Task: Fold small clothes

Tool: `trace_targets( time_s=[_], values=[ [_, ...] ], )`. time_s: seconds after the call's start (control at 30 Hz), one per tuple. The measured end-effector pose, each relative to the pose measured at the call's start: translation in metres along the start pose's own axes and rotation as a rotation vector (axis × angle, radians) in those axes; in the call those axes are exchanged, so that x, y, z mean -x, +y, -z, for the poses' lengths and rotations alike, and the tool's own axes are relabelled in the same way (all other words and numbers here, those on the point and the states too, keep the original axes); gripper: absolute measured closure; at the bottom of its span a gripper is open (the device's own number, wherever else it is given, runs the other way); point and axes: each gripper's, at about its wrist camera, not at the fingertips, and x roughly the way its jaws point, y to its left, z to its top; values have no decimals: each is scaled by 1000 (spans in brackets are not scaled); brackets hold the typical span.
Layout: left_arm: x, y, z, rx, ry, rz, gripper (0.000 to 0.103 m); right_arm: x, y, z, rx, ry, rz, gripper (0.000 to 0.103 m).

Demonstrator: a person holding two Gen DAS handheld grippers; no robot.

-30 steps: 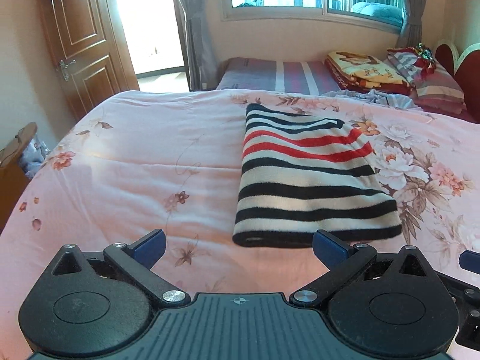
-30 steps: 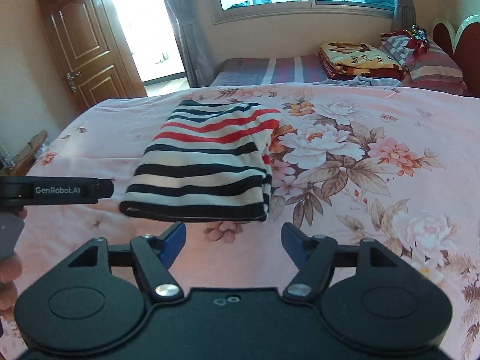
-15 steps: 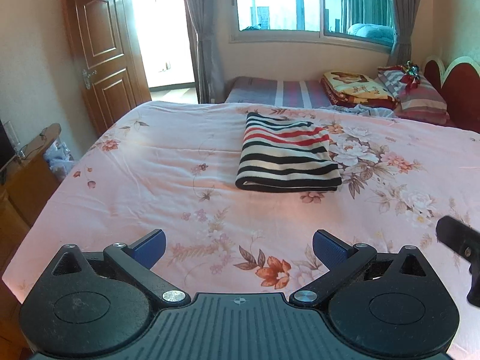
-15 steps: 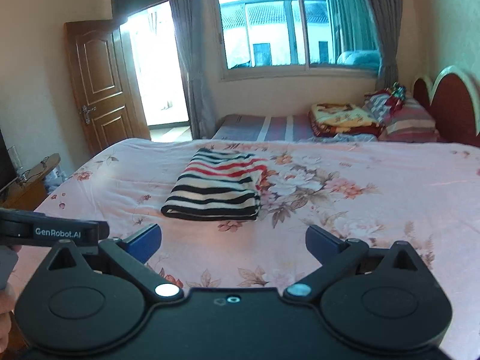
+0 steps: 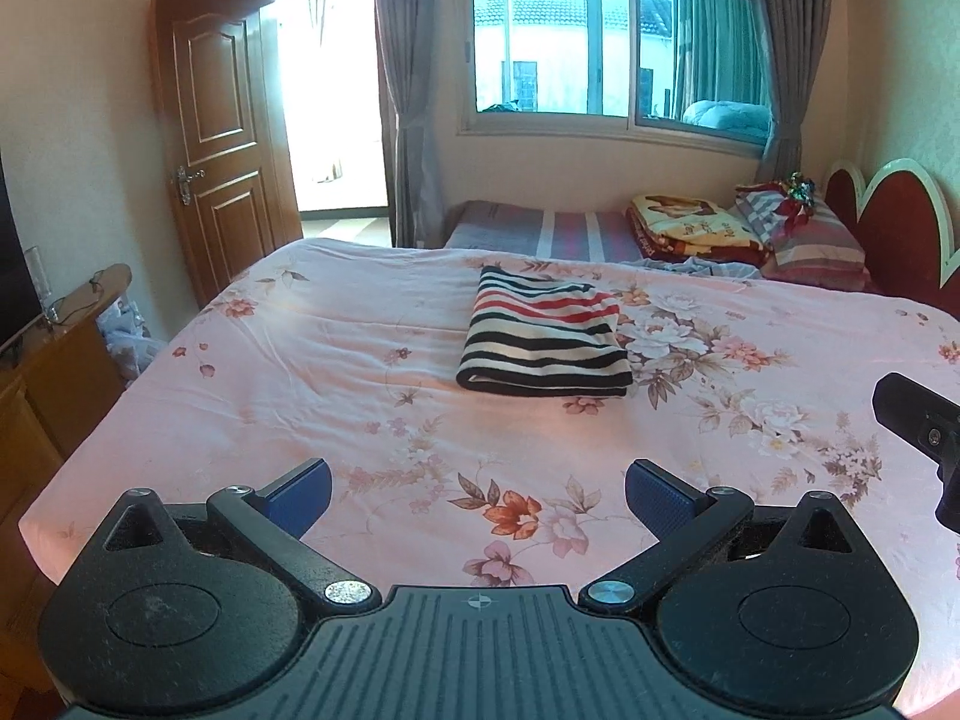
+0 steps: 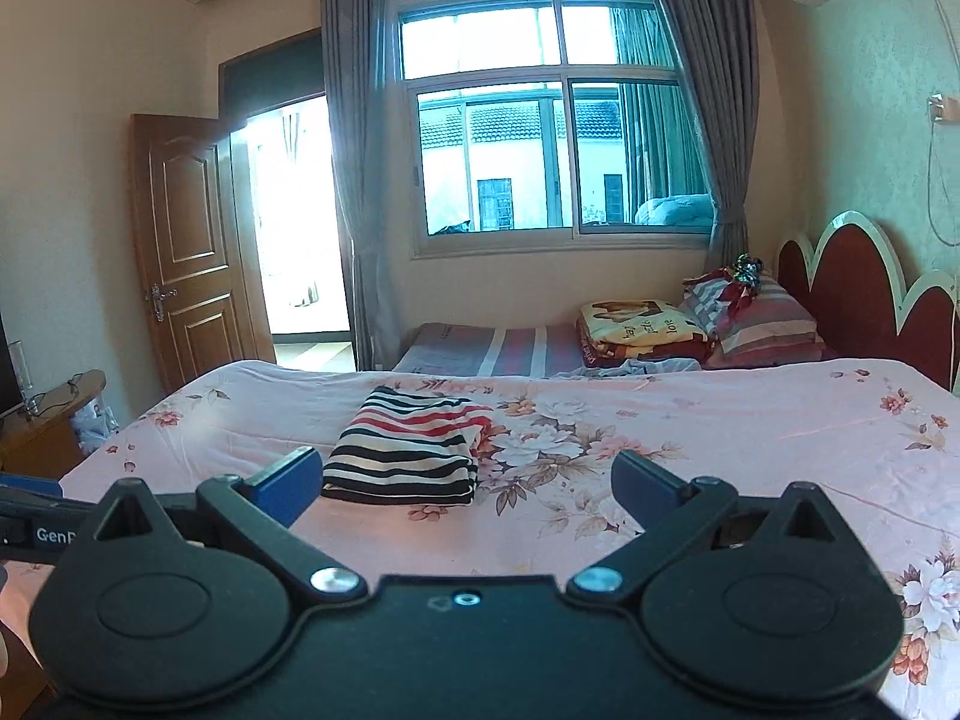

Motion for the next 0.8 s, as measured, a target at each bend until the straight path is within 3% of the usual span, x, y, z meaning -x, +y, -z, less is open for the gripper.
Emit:
trace_targets(
  time_s=[0.8],
  values=[
    [12,1,0,6,-19,-27,0,-3,2,13,-10,25,29,1]
  ],
)
